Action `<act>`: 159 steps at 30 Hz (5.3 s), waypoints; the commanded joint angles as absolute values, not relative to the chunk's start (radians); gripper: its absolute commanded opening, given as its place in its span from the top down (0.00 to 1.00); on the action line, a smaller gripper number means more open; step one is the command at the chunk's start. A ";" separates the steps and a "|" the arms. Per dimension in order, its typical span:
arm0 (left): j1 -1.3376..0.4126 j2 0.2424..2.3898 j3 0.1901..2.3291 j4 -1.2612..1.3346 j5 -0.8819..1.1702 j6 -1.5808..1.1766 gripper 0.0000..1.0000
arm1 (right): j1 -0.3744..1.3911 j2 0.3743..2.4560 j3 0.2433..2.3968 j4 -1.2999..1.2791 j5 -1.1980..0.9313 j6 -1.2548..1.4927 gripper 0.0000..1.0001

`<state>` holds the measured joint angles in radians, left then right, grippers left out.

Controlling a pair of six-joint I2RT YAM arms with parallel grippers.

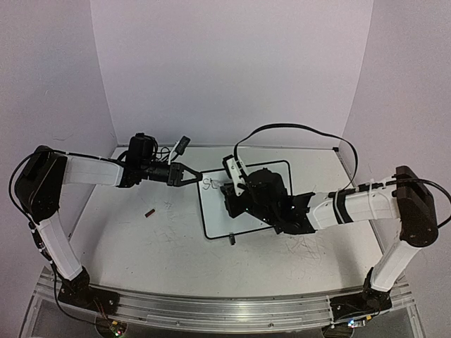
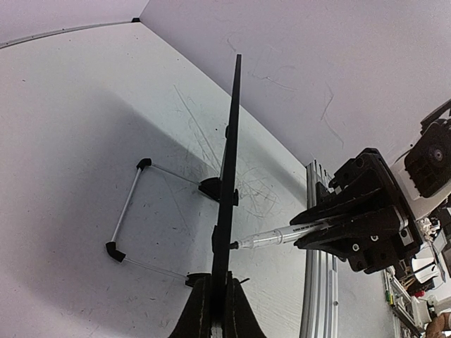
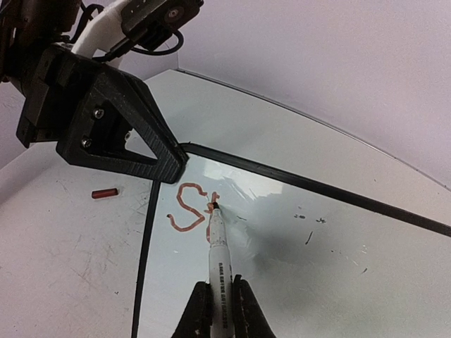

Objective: Write a sentence on the whiteboard

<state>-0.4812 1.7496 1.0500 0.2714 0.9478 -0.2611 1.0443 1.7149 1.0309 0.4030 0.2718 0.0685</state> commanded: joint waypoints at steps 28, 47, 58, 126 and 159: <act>-0.488 1.683 1.042 0.230 0.811 -0.248 1.00 | 0.997 1.594 0.968 0.441 0.148 -0.031 1.00; -0.489 1.660 1.010 0.230 0.794 -0.207 1.00 | 0.996 1.652 0.980 0.445 0.146 -0.015 1.00; -0.489 1.655 1.008 0.230 0.799 -0.202 1.00 | 0.997 1.658 0.974 0.439 0.181 -0.008 1.00; -0.489 1.648 1.011 0.230 0.807 -0.198 1.00 | 1.003 1.655 0.934 0.413 0.183 0.083 1.00; -0.488 1.654 1.010 0.230 0.805 -0.196 1.00 | 1.003 1.619 0.894 0.399 0.249 0.088 1.00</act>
